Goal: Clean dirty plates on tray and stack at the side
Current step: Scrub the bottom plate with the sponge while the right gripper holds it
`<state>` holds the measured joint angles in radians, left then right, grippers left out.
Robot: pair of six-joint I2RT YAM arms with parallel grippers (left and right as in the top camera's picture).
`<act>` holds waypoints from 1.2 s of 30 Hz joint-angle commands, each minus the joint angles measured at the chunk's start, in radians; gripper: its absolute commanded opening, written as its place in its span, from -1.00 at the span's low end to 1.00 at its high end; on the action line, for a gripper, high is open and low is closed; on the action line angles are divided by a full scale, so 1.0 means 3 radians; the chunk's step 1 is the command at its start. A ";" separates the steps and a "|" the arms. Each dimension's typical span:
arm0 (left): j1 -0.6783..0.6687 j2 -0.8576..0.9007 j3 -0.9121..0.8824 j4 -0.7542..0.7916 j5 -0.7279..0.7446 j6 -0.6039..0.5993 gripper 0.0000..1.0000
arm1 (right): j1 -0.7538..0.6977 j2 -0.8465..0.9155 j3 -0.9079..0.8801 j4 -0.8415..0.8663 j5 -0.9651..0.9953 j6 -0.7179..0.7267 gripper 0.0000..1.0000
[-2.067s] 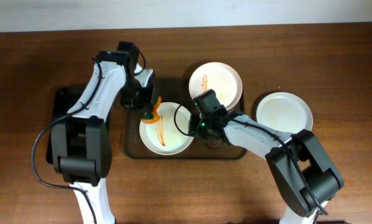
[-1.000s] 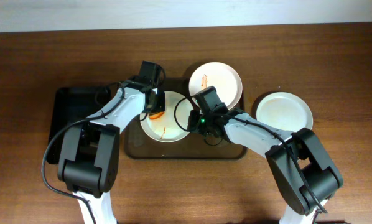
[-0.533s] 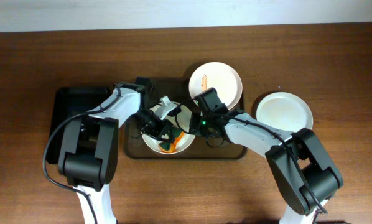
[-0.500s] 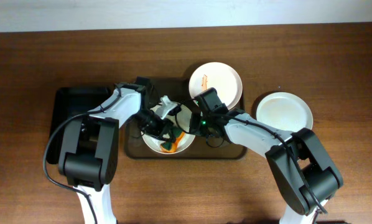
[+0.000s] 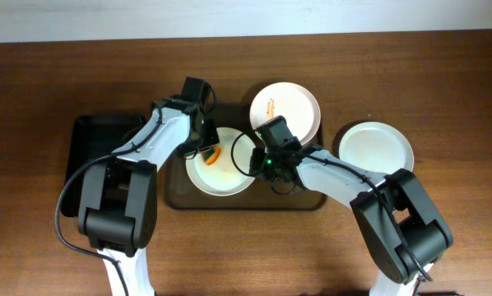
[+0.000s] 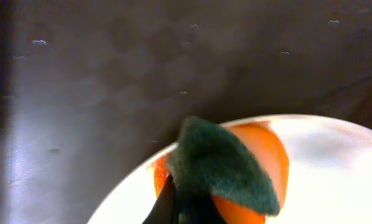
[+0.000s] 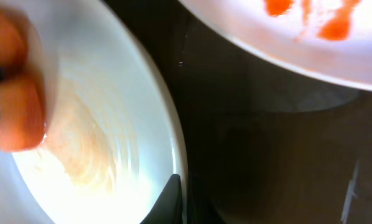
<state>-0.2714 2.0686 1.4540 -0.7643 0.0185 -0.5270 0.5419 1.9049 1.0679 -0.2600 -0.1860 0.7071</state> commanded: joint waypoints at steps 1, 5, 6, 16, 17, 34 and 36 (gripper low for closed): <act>0.0098 0.0116 0.0195 -0.0479 -0.0701 0.0381 -1.00 | 0.0022 0.0088 -0.0056 -0.0089 -0.0020 -0.0062 -0.92; 0.0083 0.0116 0.0193 -0.0984 -0.0137 0.1186 -1.00 | 0.0022 0.0088 -0.0056 -0.0089 -0.0020 -0.0062 -0.92; 0.0083 0.0116 0.0193 -0.0983 0.0235 0.1439 -1.00 | 0.0022 0.0088 -0.0056 -0.0089 -0.0020 -0.0061 -0.92; 0.0085 0.0116 0.0342 -0.0205 0.0296 0.1325 -1.00 | 0.0022 0.0088 -0.0056 -0.0093 -0.0019 -0.0062 -0.92; 0.0085 0.0103 0.0486 -0.0319 0.0205 0.1321 -1.00 | 0.0022 0.0088 -0.0056 -0.0092 -0.0019 -0.0062 -0.92; 0.0130 0.0085 0.1769 -0.1406 -0.0001 0.1322 -1.00 | 0.0015 0.0069 -0.0055 0.0175 -0.0258 -0.0355 -0.92; 0.0130 0.0085 0.1765 -0.1448 -0.0001 0.1322 -1.00 | 0.0015 -0.0298 0.0008 -0.0203 -0.0183 -0.0516 -0.92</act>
<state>-0.2359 2.1002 1.9717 -1.1923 0.0254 -0.1184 0.5457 1.9049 1.0676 -0.2577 -0.2241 0.6106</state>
